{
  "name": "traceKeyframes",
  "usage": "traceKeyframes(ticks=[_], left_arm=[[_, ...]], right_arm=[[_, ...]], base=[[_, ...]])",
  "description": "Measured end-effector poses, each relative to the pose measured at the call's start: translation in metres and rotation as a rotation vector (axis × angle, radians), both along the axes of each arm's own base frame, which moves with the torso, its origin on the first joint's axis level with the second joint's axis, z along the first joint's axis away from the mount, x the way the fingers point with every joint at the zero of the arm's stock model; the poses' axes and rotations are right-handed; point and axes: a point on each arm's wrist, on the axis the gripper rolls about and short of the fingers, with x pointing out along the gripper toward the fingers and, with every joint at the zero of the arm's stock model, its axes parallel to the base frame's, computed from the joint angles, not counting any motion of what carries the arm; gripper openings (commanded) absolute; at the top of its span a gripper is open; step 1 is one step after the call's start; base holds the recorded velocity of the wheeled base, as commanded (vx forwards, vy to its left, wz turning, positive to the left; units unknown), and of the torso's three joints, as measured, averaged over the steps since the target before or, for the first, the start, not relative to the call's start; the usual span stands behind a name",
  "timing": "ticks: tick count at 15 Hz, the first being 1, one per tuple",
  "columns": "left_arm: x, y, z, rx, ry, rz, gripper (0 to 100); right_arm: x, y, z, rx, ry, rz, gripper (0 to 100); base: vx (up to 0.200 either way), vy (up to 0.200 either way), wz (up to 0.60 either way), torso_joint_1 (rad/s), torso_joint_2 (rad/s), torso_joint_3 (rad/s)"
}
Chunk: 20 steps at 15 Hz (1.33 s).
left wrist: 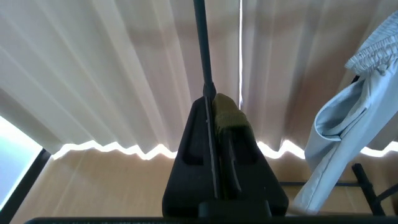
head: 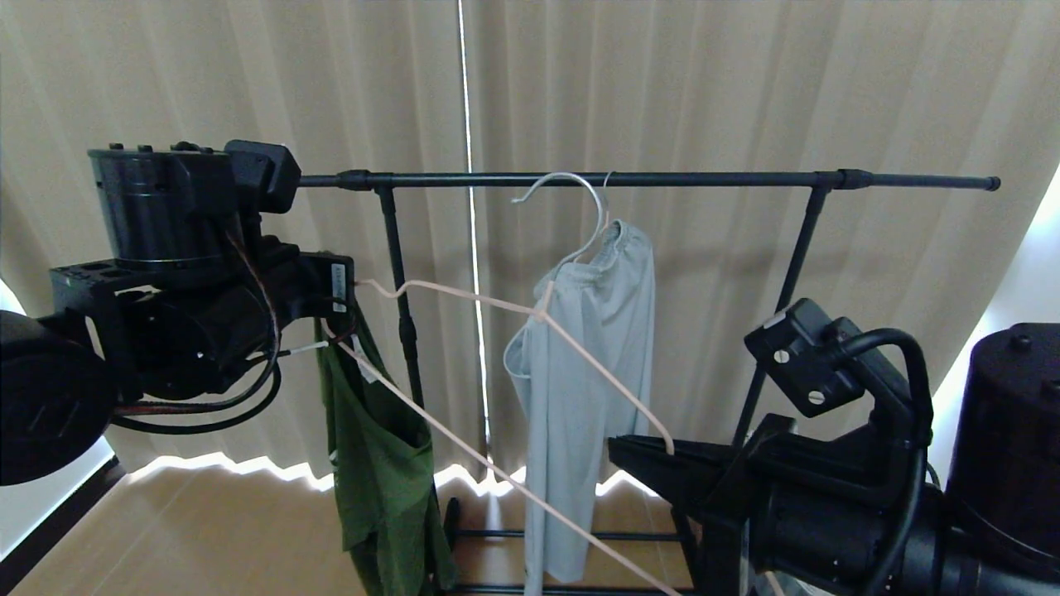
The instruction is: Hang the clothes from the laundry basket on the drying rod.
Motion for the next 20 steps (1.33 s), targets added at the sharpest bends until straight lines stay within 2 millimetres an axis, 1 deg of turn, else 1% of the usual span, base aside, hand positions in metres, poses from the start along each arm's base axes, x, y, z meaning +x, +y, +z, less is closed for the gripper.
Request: traceKeyframes(ticks=[3, 6, 10, 16, 20], left_arm=[[-0.002, 0.001, -0.001, -0.002, 0.001, 0.002, 0], [-0.004, 0.003, 0.002, -0.003, -0.008, 0.005, 0], [-0.005, 0.006, 0.004, -0.005, -0.014, 0.017, 0], [-0.007, 0.006, 0.0, 0.0, -0.002, 0.012, 0], [-0.012, 0.006, 0.003, -0.002, -0.01, 0.006, 0]], right_arm=[[0.006, 0.007, 0.0, -0.005, -0.001, -0.006, 0], [0.011, 0.01, -0.001, -0.01, 0.002, -0.02, 0], [0.013, 0.01, -0.002, -0.015, 0.003, -0.026, 0], [0.013, 0.011, -0.002, -0.014, 0.004, -0.021, 0], [0.019, 0.017, 0.0, 0.009, -0.016, -0.027, 0]], base=[[0.0, 0.0, 0.0, 0.0, 0.0, 0.0], [0.0, 0.0, 0.0, 0.0, 0.0, 0.0], [0.0, 0.0, 0.0, 0.0, 0.0, 0.0], [0.0, 0.0, 0.0, 0.0, 0.0, 0.0], [0.0, 0.0, 0.0, 0.0, 0.0, 0.0]])
